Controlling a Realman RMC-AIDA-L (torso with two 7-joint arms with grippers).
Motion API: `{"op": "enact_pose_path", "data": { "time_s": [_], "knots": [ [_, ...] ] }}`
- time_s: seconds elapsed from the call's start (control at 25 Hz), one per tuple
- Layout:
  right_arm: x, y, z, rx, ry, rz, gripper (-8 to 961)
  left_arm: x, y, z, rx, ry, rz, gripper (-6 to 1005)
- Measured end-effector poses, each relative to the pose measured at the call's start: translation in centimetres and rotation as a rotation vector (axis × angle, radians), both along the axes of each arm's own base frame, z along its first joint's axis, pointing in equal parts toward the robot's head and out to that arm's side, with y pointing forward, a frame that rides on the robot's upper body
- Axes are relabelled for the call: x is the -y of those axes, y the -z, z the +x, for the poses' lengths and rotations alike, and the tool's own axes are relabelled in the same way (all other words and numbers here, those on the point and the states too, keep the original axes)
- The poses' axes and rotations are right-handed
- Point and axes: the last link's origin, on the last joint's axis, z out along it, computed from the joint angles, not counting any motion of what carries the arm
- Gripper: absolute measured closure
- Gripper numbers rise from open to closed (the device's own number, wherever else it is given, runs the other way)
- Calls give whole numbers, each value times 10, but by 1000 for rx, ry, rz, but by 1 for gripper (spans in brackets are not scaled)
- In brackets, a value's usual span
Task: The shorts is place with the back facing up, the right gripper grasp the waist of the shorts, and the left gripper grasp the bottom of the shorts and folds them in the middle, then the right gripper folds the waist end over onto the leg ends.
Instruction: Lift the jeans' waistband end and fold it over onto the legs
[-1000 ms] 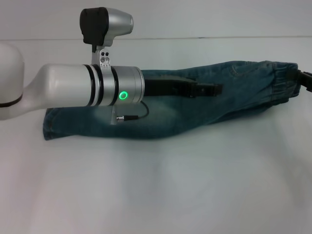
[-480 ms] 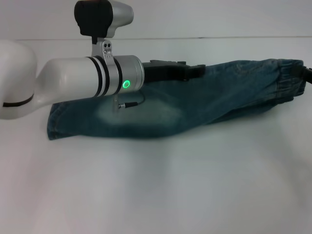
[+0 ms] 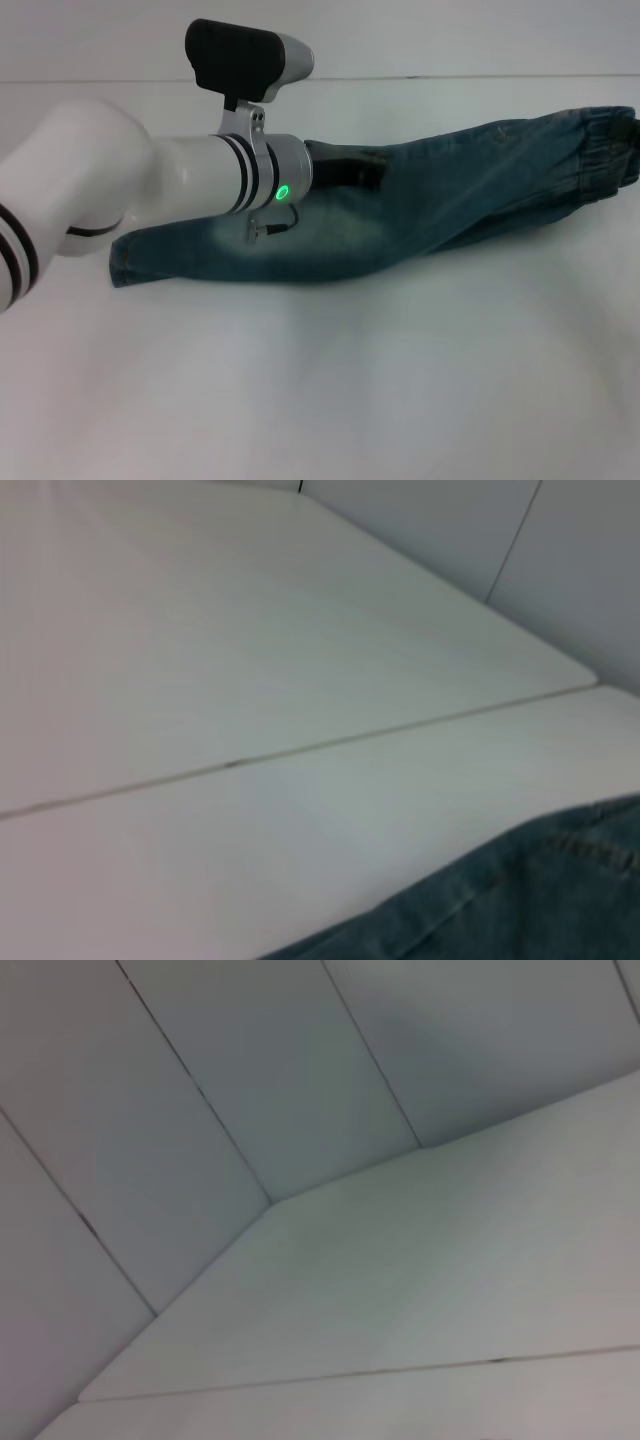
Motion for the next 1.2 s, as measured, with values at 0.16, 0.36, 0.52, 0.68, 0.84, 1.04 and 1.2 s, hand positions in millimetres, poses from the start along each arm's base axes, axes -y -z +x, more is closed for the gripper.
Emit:
{"op": "enact_pose_path", "data": {
  "time_s": [0.16,0.36,0.52,0.68,0.84,1.04,1.2],
  "knots": [
    [-6,-9,-7,10,-18,5,911,2,8,-3,-51,0,-7,761],
    [-11,-14,-16,12,-43,1,911,6,16,-6,-98,2,-26,952],
    [-17,-17,-24,12,-62,-2,911,10,21,-4,-112,6,-41,967],
    [-21,-20,-33,19,-86,-10,911,13,25,-2,-114,12,-60,968],
    [-27,-25,-45,37,-115,-15,911,20,31,6,-114,28,-86,967],
    [-34,-31,-62,50,-161,-20,911,28,38,17,-102,49,-124,967],
    [-38,-34,-71,60,-183,-22,910,35,42,23,-86,57,-155,968]
  ]
}}
